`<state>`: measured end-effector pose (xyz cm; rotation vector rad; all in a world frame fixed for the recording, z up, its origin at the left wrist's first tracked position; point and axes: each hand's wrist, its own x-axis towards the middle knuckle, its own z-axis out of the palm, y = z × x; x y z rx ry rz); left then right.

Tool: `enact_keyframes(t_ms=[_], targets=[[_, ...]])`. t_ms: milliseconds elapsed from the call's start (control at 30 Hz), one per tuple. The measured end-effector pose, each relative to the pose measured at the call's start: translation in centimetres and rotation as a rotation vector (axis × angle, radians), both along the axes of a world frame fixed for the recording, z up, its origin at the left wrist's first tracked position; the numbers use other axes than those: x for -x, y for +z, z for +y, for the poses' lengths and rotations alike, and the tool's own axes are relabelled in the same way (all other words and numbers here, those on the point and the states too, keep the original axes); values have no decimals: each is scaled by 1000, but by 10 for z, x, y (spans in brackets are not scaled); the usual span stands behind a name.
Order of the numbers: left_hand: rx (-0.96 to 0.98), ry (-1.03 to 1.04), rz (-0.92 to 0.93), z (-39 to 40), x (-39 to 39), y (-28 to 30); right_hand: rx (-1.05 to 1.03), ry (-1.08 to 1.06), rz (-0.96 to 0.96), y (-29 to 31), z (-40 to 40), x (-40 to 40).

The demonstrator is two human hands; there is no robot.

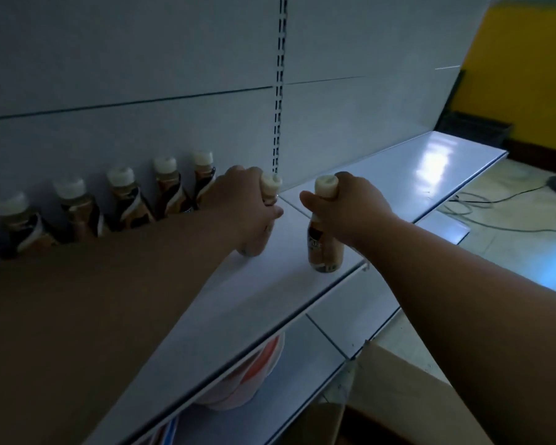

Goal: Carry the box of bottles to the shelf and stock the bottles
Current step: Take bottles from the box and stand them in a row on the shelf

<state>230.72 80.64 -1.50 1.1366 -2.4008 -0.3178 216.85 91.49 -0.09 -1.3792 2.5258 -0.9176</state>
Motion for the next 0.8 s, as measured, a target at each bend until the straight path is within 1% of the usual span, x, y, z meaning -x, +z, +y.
enact_keyframes(t_ms=[67, 133, 233, 267, 333, 400, 500, 633, 700, 800], targets=[[72, -23, -48, -18, 2, 13, 5, 19, 26, -3, -23, 6], [133, -69, -107, -32, 7, 22, 29, 10, -3, -2, -42, 10], [196, -132, -153, -49, 14, 29, -15, 122, 82, -4, -73, 12], [202, -149, -164, -54, 16, 29, 5, 136, 65, -5, -82, 12], [228, -161, -207, -63, 19, 25, 47, 135, -36, -6, -97, 10], [261, -150, -263, -74, 18, 20, 74, 119, -94, -5, -109, 7], [293, -101, -339, -88, 15, 19, 21, 159, -76, -1, -127, 10], [455, -61, -476, -94, 19, 26, -1, 156, -75, -2, -153, 13], [508, -52, -495, -94, 24, 27, -1, 146, -117, -1, -164, 14], [522, -27, -522, -98, 27, 26, -21, 147, -137, 4, -173, 15]])
